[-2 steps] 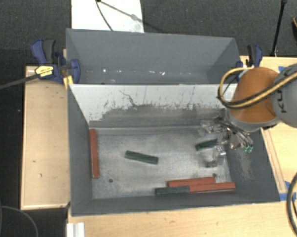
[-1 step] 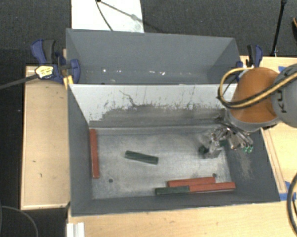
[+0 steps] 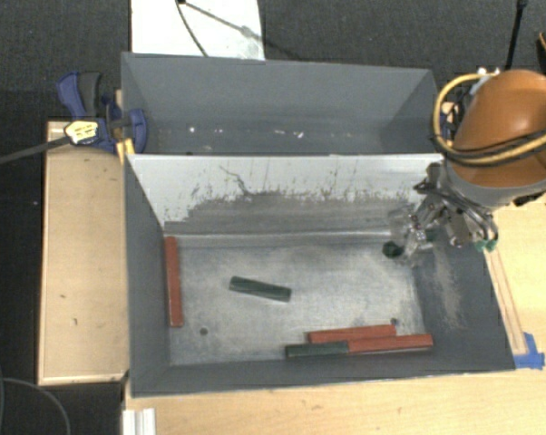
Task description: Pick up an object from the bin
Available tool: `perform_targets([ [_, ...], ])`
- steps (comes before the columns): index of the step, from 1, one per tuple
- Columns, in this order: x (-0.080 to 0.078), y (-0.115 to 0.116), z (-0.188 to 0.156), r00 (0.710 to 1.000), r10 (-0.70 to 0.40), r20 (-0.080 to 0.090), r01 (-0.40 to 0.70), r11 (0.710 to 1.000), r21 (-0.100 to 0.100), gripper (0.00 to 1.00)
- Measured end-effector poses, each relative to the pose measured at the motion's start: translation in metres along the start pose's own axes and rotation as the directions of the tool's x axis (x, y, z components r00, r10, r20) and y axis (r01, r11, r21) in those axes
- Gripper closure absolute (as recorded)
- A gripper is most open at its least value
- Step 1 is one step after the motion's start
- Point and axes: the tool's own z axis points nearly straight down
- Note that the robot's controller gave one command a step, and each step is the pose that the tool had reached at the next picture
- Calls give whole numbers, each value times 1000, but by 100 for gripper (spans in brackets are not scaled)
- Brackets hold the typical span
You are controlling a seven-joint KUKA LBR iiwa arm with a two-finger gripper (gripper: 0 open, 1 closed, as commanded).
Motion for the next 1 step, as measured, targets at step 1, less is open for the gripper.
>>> perform_targets([
  [1, 17, -7, -29, 957, -291, -4, 291, 957, -2, 100],
])
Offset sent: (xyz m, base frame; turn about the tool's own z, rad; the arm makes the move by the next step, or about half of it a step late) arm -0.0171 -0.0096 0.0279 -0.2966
